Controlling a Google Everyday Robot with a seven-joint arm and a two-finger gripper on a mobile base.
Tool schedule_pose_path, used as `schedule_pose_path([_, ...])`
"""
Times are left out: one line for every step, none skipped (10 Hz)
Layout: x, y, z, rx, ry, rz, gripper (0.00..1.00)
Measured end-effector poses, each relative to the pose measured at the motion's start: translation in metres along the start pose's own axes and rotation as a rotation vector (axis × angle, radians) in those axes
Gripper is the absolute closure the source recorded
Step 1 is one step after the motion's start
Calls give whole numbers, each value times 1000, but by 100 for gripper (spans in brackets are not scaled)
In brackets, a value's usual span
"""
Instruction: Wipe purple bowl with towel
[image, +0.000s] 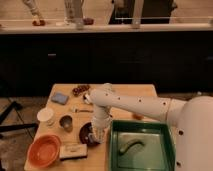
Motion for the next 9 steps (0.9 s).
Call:
schedule_pose_path([9, 1, -7, -11, 4, 5, 100])
schedule_pose_path([17, 1, -13, -22, 9, 5, 100])
schedule_pose_path([21, -2, -18, -25, 16, 3, 100])
schedule_pose_path([25, -5, -22, -29, 23, -2, 100])
schedule_pose_path([27, -16, -26, -32, 31, -21, 100])
schedule_pose_path([28, -24, -28, -33, 35, -36, 100])
schedule_pose_path([28, -40, -29, -32, 41, -62, 100])
schedule_pose_path([26, -58, -31, -29, 45, -97, 100])
schedule_pose_path([26, -69, -32, -22, 50, -120, 100])
